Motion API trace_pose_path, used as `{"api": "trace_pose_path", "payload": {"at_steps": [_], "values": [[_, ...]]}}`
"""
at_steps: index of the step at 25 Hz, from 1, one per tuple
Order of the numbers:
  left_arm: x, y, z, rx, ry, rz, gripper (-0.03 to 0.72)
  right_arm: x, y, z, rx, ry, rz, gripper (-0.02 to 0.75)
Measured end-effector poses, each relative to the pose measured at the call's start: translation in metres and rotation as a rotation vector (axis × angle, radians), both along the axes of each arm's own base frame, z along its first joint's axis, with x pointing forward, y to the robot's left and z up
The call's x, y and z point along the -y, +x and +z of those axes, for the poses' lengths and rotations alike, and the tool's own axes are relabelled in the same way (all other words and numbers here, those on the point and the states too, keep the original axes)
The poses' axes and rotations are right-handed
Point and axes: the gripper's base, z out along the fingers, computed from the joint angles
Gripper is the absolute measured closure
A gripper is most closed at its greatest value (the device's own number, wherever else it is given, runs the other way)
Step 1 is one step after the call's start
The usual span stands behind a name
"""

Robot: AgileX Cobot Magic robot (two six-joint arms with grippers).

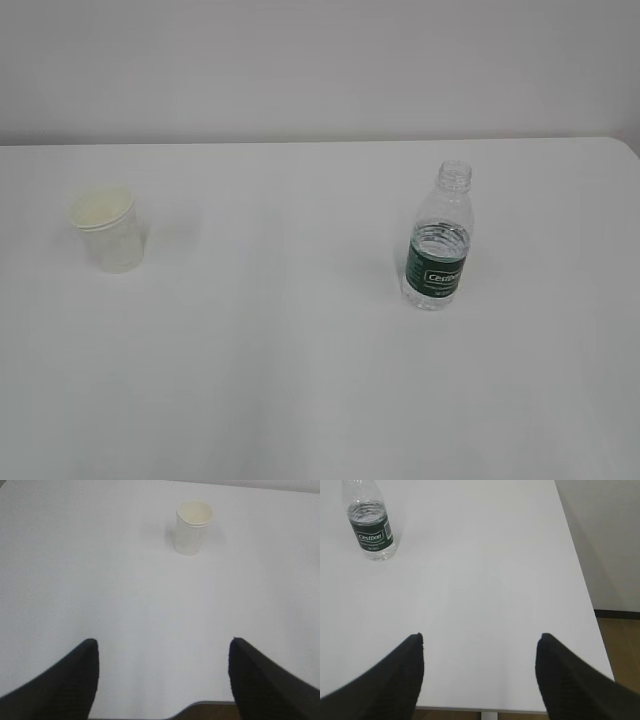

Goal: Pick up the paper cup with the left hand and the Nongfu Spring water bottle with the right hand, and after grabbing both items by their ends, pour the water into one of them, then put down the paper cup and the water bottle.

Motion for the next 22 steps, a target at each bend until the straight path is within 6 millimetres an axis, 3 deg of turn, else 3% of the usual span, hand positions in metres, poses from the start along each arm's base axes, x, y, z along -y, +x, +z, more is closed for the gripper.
{"api": "trace_pose_path", "payload": {"at_steps": [22], "values": [[0.0,0.0,0.0,0.0,0.0,0.0,0.104,0.0,0.0,0.0,0.0,0.0,0.0,0.204]]}}
